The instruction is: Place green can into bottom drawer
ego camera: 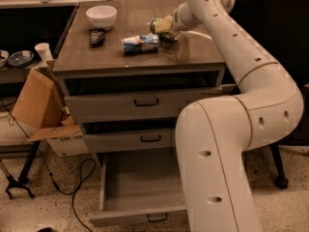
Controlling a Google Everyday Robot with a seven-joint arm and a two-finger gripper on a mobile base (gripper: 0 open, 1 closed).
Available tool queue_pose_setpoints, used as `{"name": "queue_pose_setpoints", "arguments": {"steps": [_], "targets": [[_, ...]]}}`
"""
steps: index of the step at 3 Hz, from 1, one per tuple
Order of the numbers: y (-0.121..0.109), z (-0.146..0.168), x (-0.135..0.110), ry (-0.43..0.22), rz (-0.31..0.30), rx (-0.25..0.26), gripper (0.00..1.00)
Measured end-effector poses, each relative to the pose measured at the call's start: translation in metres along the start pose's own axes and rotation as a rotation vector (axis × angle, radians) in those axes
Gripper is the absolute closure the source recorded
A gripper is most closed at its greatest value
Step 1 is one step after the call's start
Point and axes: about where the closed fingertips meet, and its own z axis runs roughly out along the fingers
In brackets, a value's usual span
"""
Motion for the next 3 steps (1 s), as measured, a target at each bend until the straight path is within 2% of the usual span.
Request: {"name": "queue_pose_setpoints", "arguments": {"steps": [1,2,3], "targets": [[-0.001,0.001,0.003,0.020,-0.005,-0.004,0.51],[-0.010,-0.009,-0.003,0.012,-0.001,0.005,0.81],[-0.018,-0.021,-0.014,-0.015,0.007,0.015,1.00]]}}
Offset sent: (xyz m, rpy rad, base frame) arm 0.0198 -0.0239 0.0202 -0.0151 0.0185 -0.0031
